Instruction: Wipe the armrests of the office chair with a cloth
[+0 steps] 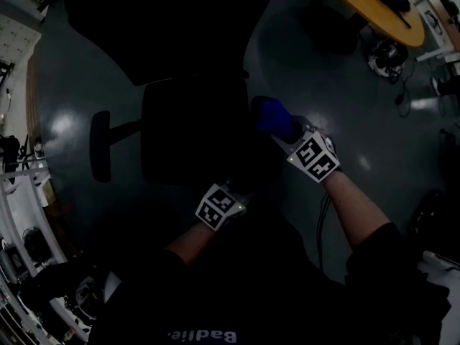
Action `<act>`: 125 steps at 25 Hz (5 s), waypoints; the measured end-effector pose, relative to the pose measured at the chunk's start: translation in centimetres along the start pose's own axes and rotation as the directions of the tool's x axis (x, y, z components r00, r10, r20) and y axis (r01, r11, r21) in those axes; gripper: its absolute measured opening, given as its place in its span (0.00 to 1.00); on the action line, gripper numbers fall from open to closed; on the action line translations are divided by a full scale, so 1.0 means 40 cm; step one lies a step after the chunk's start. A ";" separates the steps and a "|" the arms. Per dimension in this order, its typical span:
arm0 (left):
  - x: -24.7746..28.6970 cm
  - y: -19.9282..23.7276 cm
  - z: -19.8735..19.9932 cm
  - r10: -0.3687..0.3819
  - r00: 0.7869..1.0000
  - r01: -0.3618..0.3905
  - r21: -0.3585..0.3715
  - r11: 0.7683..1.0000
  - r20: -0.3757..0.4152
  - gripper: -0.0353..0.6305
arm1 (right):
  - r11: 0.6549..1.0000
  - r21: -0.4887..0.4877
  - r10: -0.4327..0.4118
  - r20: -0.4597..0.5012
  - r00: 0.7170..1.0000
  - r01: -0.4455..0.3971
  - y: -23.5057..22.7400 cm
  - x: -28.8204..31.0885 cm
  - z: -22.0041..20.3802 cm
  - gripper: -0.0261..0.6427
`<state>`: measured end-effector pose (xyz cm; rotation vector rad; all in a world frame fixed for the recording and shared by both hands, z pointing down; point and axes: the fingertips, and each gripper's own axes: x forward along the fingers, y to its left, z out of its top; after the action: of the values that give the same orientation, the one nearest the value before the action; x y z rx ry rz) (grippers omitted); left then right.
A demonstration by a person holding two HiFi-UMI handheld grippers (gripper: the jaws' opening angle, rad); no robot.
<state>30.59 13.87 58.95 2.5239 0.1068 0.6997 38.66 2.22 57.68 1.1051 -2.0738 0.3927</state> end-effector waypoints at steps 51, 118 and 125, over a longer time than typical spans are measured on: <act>-0.001 0.005 -0.028 0.025 0.999 -0.023 -0.052 0.998 0.030 0.08 | 0.981 -0.175 0.067 -0.122 0.990 -0.088 -0.122 0.088 0.209 0.23; -0.144 0.039 -0.076 -0.020 0.999 0.019 0.014 1.000 0.025 0.08 | 0.974 0.206 0.098 0.004 0.995 -0.097 0.442 -0.084 0.065 0.22; -0.504 0.135 -0.060 0.130 0.973 -0.114 -0.090 0.989 0.190 0.08 | 0.957 0.279 0.023 0.191 0.981 -0.077 0.483 -0.065 0.275 0.22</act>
<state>11.65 6.16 54.16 2.5238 -0.1437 0.4877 18.80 8.75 49.70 1.3012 -2.2633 0.6524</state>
